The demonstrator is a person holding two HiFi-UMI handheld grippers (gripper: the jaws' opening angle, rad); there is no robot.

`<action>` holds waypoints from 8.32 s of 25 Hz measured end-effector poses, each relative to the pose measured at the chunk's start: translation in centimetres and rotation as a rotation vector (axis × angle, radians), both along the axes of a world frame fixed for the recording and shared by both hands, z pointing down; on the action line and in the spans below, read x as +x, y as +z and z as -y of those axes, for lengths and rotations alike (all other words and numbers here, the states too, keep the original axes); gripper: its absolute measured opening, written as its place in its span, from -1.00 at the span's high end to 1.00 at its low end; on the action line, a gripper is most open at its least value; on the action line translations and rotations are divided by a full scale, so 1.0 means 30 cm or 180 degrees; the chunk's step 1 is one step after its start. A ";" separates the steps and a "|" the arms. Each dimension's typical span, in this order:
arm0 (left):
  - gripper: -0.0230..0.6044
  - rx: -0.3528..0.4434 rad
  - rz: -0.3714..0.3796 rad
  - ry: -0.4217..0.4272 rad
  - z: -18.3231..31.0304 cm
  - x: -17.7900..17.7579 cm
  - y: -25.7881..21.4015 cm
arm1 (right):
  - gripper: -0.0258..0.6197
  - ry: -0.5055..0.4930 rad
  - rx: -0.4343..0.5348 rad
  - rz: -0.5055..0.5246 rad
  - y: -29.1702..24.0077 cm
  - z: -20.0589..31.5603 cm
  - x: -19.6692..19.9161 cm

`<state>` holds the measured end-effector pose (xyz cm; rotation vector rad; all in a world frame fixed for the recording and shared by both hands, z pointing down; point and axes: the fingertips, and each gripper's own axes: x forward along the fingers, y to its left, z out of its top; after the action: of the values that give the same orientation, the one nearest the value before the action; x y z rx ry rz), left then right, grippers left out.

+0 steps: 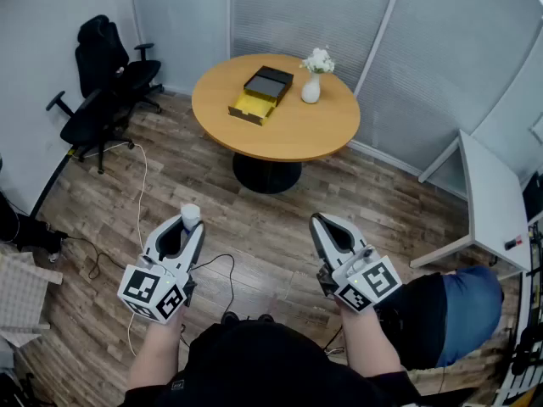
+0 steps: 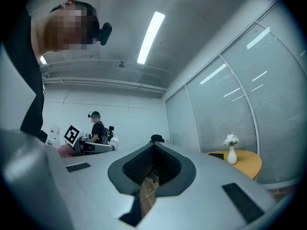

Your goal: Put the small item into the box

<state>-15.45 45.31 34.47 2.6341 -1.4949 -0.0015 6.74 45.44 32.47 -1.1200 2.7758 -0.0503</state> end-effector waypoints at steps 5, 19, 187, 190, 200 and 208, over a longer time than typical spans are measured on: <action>0.49 0.0006 -0.0001 0.0013 0.011 0.019 -0.001 | 0.81 -0.0002 0.0005 0.0020 0.004 0.013 0.015; 0.49 -0.0048 0.0024 -0.0046 0.006 0.108 0.020 | 0.81 -0.0269 -0.0048 0.0184 0.022 -0.017 0.104; 0.47 -0.2128 0.1903 0.1275 2.544 0.245 1.030 | 0.80 -0.0183 -0.1176 0.0228 0.344 2.380 0.045; 0.53 -0.2051 0.1637 0.1186 2.551 0.245 0.933 | 0.81 -0.0203 -0.1122 0.0238 0.313 2.392 0.041; 0.64 -0.1670 0.1235 0.1064 2.517 0.252 0.699 | 0.81 -0.0279 -0.0948 0.0218 0.228 2.428 0.015; 0.72 -0.1388 0.1056 0.0950 2.513 0.221 0.498 | 0.81 -0.0275 -0.0759 0.0015 0.149 2.456 0.030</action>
<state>-8.80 -30.08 49.40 2.5340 -1.0024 0.7294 7.65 -28.23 36.94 -1.0447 2.8700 -0.4026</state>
